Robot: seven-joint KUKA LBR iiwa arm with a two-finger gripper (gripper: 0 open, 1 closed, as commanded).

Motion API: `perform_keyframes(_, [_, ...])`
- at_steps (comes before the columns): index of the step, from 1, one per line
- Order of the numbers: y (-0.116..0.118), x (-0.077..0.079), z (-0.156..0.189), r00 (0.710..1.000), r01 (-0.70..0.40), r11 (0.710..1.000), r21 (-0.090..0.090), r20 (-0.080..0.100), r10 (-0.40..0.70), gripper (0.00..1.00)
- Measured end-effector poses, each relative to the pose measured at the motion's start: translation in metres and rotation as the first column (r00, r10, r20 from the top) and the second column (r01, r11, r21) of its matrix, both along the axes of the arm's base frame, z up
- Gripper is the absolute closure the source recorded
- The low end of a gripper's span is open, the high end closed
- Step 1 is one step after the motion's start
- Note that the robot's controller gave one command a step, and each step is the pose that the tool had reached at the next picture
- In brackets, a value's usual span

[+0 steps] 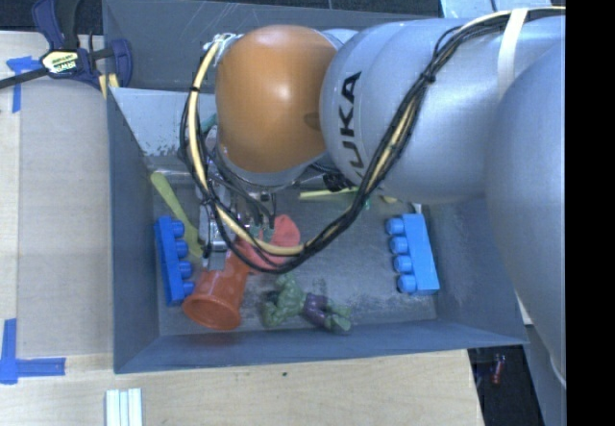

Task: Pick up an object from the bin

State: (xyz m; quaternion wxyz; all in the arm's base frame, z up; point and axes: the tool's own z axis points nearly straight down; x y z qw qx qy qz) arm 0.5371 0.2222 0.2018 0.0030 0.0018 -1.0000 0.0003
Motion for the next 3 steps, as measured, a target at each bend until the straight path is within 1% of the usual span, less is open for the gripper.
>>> perform_keyframes(1, [-0.001,0.002,0.005,1.000,0.004,1.000,0.002,0.008,-0.004,0.00])
perform_keyframes(2, [-0.054,-0.032,-0.018,0.996,-0.087,0.996,0.002,0.009,0.087,0.00])
perform_keyframes(3, [-0.084,0.013,-0.068,1.000,0.013,1.000,0.006,0.018,-0.013,0.00])
